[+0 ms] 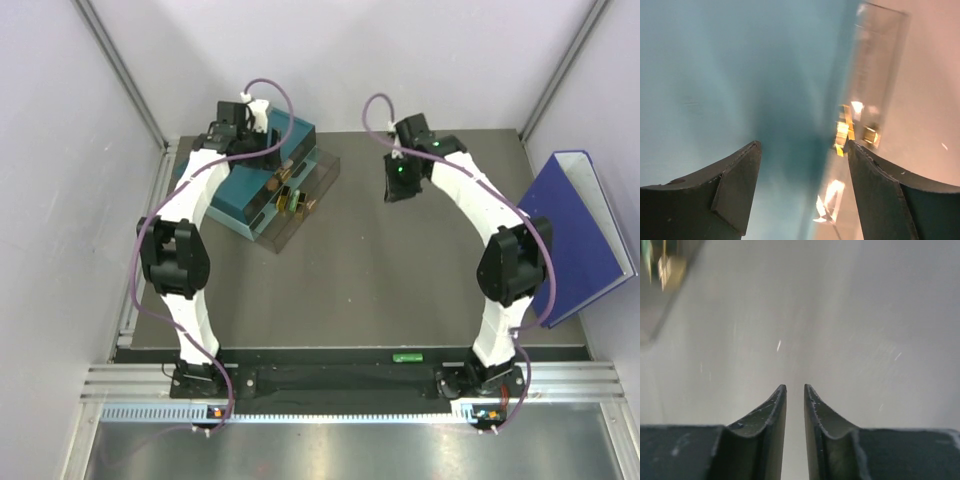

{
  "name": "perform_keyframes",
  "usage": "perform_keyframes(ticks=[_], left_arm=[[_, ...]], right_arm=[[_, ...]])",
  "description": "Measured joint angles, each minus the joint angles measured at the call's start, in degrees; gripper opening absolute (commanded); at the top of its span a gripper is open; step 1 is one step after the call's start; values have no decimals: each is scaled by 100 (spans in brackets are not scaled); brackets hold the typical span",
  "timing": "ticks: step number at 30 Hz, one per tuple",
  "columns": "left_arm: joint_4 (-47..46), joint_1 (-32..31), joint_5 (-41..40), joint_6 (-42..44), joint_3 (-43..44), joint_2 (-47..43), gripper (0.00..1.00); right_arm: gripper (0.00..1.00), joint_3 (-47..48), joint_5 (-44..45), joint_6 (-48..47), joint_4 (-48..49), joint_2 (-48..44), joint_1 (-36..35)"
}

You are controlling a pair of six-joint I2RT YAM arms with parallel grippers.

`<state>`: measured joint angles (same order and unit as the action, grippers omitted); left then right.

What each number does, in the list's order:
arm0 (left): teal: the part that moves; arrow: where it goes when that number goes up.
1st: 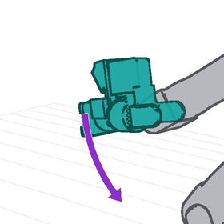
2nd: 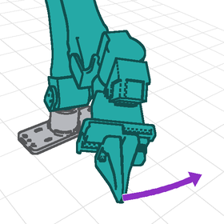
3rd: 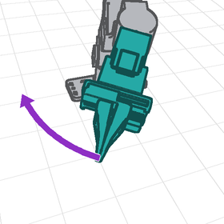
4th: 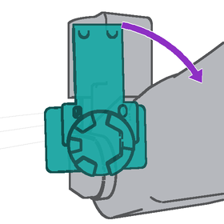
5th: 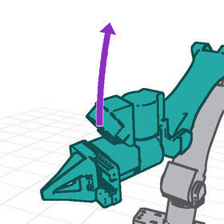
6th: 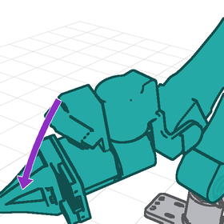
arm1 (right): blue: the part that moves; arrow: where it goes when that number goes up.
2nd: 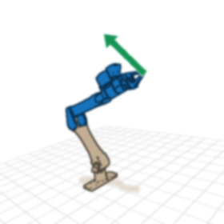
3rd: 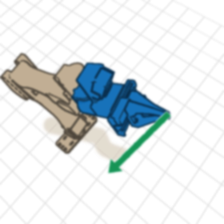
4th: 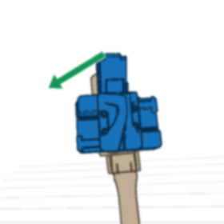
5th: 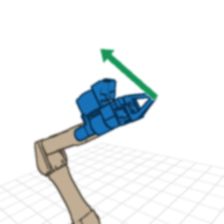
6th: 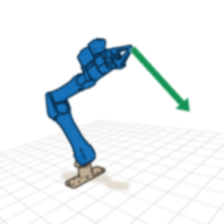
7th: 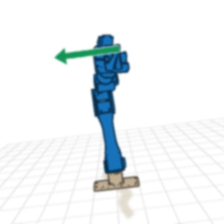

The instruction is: Organize the makeup

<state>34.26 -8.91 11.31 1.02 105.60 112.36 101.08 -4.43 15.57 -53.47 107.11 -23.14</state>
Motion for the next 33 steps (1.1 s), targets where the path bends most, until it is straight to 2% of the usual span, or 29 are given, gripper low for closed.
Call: perform_keyframes(ticks=[5,7,11,15,19,25,27,30,33], left_arm=[[164,-509,339,236,-214,-192,74],[223,-800,85,522,-278,-251,74],[363,-1294,74,820,-374,-343,77],[542,-1873,68,798,-391,-402,83],[595,-2345,-291,570,-424,-452,84],[684,-2367,-1034,166,-385,-455,84],[732,-2267,-1316,11,-367,-455,87],[616,-2151,-1888,-192,-396,-501,97],[293,-2144,-2146,-269,-632,-785,98]], right_arm=[[31,461,-151,160,501,391,581],[32,522,-251,210,645,483,750],[32,592,-396,221,855,597,953],[32,581,-518,225,979,601,1064],[32,389,-651,256,1283,597,1150],[32,76,-833,275,1471,564,1180],[33,-24,-883,295,1491,544,1180],[33,-57,-933,297,1497,533,1182],[34,-59,-997,297,1497,498,1204]])
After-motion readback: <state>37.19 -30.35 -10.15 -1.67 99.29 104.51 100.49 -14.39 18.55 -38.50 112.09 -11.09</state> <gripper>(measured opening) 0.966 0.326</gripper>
